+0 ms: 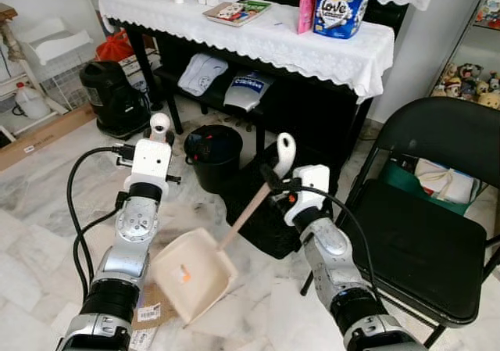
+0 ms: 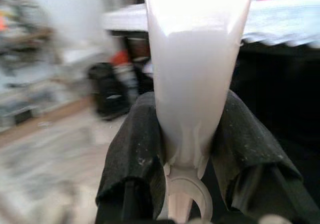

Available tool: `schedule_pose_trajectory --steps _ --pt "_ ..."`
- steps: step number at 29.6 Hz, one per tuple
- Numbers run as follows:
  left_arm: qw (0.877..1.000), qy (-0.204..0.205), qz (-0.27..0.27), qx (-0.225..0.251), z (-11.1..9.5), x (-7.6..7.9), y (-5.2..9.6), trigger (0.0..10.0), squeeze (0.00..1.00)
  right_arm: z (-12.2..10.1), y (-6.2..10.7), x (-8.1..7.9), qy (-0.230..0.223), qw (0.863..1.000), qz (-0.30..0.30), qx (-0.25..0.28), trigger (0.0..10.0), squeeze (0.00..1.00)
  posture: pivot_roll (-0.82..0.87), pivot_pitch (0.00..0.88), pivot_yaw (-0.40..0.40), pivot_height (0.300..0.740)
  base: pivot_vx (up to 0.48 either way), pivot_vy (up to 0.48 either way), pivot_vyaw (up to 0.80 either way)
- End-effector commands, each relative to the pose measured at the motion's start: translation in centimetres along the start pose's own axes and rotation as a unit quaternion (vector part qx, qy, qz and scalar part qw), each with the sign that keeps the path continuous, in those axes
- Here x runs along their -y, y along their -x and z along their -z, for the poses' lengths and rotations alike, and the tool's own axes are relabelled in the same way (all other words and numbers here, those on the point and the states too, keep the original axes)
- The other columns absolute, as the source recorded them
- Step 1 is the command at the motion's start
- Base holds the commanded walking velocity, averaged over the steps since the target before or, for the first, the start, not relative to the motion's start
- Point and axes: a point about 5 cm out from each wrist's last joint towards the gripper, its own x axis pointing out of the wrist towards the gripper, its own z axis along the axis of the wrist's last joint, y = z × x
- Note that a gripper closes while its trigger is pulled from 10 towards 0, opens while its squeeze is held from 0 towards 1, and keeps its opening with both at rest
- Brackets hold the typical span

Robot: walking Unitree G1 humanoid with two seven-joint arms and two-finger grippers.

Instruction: Sweep floor

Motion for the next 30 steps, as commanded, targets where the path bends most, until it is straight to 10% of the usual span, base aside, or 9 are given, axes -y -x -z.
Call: schedule_pose_trajectory --steps 1,30 --pt "1.0 -0.012 -0.01 0.007 0.1 -0.7 0.1 10.0 0.0 -1.6 -0.5 1.0 0.01 0.998 0.036 0.04 10.0 0.0 0.02 0.0 0.031 0.74 0.0 0.0 0.0" --pt "0.997 0.045 -0.054 -0.019 1.2 -1.4 0.3 10.0 0.0 0.1 0.3 1.5 -0.007 0.996 0.085 0.012 10.0 0.0 0.01 0.0 0.032 0.74 0.0 0.255 -0.12"
